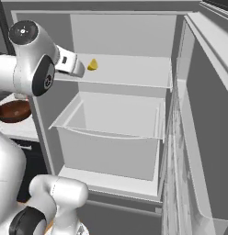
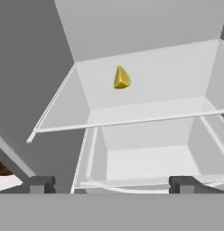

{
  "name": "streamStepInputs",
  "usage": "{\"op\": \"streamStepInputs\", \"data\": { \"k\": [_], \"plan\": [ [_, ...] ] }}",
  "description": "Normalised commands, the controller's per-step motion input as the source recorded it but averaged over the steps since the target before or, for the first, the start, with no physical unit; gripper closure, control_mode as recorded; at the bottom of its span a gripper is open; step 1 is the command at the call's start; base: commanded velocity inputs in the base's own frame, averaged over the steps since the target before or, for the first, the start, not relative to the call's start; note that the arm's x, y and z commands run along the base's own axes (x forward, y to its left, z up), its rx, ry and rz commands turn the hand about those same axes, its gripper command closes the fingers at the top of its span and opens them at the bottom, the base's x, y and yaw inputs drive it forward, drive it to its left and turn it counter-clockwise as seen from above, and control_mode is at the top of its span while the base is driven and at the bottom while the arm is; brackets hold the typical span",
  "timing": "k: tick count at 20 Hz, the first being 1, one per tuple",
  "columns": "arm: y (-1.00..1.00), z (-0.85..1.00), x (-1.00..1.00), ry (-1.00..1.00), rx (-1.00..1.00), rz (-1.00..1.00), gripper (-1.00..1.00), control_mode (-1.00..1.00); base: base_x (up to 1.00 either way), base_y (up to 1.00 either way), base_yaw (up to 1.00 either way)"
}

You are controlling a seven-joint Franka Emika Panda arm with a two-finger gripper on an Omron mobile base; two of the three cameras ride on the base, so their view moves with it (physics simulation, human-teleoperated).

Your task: Grab a lemon wedge from the fridge and one ice cube from the ice bowl, and put them in the glass of lemonade.

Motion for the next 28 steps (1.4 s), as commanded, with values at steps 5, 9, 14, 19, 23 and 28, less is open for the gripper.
{"op": "streamStepInputs", "data": {
  "k": [5, 9, 14, 19, 23, 28],
  "plan": [
    [0.00, -0.59, 0.84, 0.00, 0.00, 0.00, -1.00, -1.00, 0.00, 0.00, 0.00],
    [0.07, 0.00, 0.42, 0.00, -0.13, 0.00, -1.00, -1.00, 0.00, 0.00, 0.00],
    [-0.02, 0.17, 0.57, 0.08, -0.12, 0.00, -1.00, -1.00, 0.00, 0.00, 0.00],
    [-0.09, 0.24, 0.79, 0.17, 0.00, 0.00, -1.00, -1.00, 0.00, 0.00, 0.00],
    [-0.02, 0.00, 0.75, 0.01, 0.01, 0.00, -1.00, -1.00, 0.00, 0.00, 0.00],
    [0.00, -0.27, 0.31, 0.00, 0.00, 0.00, -1.00, -1.00, 0.00, 0.00, 0.00]
  ]
}}
